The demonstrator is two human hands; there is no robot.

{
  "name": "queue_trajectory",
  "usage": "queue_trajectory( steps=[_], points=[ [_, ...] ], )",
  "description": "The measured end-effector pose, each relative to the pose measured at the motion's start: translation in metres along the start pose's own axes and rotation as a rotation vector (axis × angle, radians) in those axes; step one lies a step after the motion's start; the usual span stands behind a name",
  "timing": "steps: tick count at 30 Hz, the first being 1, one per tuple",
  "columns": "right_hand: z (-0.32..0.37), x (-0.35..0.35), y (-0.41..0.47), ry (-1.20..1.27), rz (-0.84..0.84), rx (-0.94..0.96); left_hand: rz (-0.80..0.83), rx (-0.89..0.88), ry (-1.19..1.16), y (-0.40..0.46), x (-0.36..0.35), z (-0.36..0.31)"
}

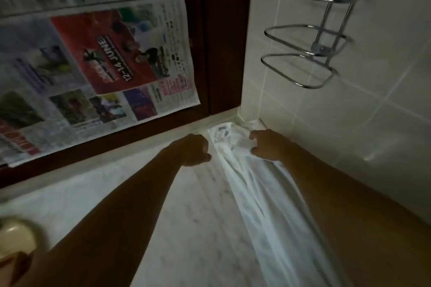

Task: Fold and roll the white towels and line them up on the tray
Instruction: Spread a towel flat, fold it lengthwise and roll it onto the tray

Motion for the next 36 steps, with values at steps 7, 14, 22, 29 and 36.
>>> queue_trajectory(
  steps=[7, 14, 22, 29, 36],
  points=[
    [0.025, -0.031, 0.032, -0.152, -0.061, 0.094, 0.093, 0.084, -0.051, 0.021, -0.031, 0.022],
    [0.022, 0.001, 0.046, -0.040, -0.100, 0.071, 0.059, 0.087, -0.109, 0.016, -0.025, 0.035],
    [0.090, 0.098, -0.025, 0.197, 0.128, 0.156, -0.162, 0.036, -0.312, -0.035, 0.017, 0.016],
    [0.197, 0.180, -0.132, 0.396, 0.032, 0.308, -0.333, 0.033, -0.788, -0.149, 0.040, 0.008],
    [0.241, 0.207, -0.219, 0.665, -0.082, 0.326, -0.385, 0.231, -0.890, -0.303, 0.015, 0.081]
  ],
)
Point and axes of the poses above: each hand's wrist, its own y-axis towards the middle knuckle, its own x-axis out of the back of the hand, z = x × y, the point moved 9 cm from there along y, towards the middle knuckle, and after that the axes turned 9 degrees about -y, right-handed, at the moved point
